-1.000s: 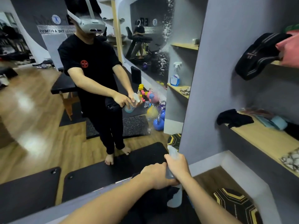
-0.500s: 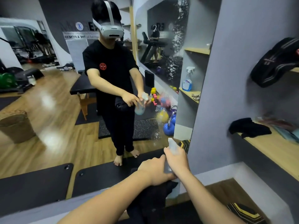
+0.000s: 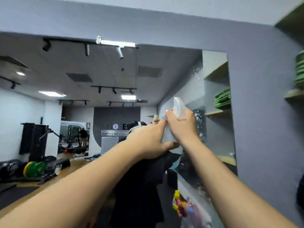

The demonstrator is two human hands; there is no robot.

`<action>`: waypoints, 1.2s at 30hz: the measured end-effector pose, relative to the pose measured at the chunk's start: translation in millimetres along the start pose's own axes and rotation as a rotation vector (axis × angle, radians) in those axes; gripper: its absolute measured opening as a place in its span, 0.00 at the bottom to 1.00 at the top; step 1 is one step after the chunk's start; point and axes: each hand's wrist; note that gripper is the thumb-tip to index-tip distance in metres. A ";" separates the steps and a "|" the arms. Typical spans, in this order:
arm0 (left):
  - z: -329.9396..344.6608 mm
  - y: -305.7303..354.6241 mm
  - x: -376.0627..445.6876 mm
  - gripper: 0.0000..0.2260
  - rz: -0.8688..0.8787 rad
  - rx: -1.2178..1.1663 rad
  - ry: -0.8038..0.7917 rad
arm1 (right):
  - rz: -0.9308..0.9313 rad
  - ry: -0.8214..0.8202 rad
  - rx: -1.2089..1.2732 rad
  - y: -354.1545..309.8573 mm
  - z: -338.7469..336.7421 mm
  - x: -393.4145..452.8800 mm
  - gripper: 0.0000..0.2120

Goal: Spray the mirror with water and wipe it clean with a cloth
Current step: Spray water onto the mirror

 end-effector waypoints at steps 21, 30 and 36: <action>-12.5 -35.0 -8.1 0.32 -0.042 0.016 0.034 | 0.036 -0.028 -0.049 -31.4 36.8 4.9 0.13; 80.2 -23.0 -66.0 0.36 -0.067 0.006 -0.126 | 0.143 -0.198 -0.086 56.1 41.0 -77.0 0.10; 141.4 -11.1 -116.1 0.35 -0.127 -0.042 -0.279 | 0.249 -0.304 -0.130 109.9 42.4 -142.0 0.07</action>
Point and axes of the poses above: each hand's wrist, its own x-axis towards the middle knuckle, its own z-axis out of the palm, y = z × x
